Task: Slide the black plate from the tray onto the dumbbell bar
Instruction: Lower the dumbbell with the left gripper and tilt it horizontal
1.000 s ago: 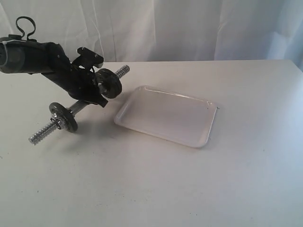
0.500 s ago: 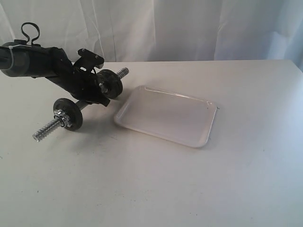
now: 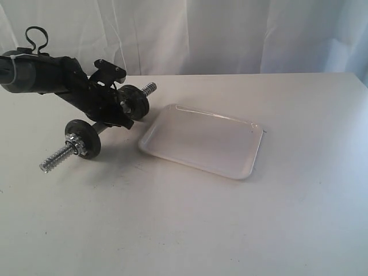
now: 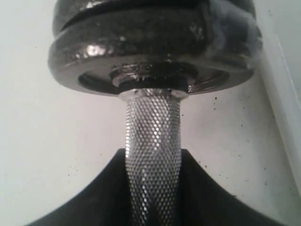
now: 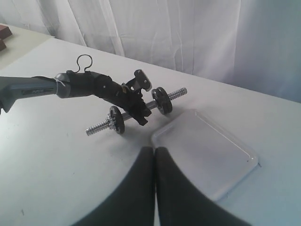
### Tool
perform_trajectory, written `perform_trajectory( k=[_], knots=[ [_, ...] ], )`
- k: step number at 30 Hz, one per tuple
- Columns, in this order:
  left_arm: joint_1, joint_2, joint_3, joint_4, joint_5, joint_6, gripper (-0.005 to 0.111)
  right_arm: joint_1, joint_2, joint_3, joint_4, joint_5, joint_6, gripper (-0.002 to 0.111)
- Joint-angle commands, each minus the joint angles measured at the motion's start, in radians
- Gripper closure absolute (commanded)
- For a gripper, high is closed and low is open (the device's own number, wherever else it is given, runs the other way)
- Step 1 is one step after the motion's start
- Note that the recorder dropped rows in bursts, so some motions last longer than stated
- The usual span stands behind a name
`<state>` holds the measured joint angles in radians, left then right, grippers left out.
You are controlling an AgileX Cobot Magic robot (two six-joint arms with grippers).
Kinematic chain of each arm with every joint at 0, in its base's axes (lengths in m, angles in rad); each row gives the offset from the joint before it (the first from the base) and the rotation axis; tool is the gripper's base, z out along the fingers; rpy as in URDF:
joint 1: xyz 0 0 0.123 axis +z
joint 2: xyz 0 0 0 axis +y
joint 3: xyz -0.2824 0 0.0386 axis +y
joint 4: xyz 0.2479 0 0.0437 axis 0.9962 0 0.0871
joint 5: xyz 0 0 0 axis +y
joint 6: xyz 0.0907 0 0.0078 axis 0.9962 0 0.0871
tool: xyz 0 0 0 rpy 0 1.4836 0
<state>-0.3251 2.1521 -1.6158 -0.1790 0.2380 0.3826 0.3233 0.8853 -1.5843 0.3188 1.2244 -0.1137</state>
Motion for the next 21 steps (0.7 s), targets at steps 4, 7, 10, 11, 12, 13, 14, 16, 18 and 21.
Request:
perform_trajectory(
  k=[4, 7, 10, 11, 12, 13, 14, 16, 18, 21],
  knots=[
    [0.003, -0.065, -0.04, -0.04, -0.162, -0.074, 0.107, -0.005, -0.011, 0.004, -0.01, -0.003, 0.006, 0.108],
    [0.003, -0.065, -0.04, -0.04, -0.162, -0.077, 0.107, -0.005, -0.011, 0.004, -0.01, -0.003, 0.006, 0.108],
    [0.003, -0.065, -0.04, -0.04, -0.162, -0.077, 0.107, -0.005, -0.011, 0.004, -0.01, -0.003, 0.006, 0.108],
    [0.003, -0.065, -0.04, -0.04, -0.16, -0.077, 0.107, -0.005, -0.011, 0.004, -0.01, -0.003, 0.006, 0.108],
    [0.003, -0.065, -0.04, -0.04, -0.16, -0.077, 0.107, -0.005, -0.011, 0.004, -0.01, -0.003, 0.006, 0.108],
    [0.003, -0.065, -0.04, -0.04, -0.158, -0.077, 0.107, -0.005, -0.011, 0.004, -0.01, -0.003, 0.006, 0.108],
    [0.003, -0.065, -0.04, -0.04, -0.158, -0.077, 0.107, -0.005, -0.011, 0.004, -0.01, -0.003, 0.006, 0.108],
    [0.003, -0.065, -0.04, -0.04, -0.158, -0.077, 0.107, -0.005, -0.011, 0.004, -0.01, -0.003, 0.006, 0.108],
    [0.003, -0.065, -0.04, -0.04, -0.158, -0.077, 0.107, -0.005, -0.011, 0.004, -0.01, -0.003, 0.006, 0.108],
    [0.003, -0.065, -0.04, -0.04, -0.158, -0.077, 0.107, -0.005, -0.011, 0.004, -0.01, -0.003, 0.006, 0.108]
  ],
)
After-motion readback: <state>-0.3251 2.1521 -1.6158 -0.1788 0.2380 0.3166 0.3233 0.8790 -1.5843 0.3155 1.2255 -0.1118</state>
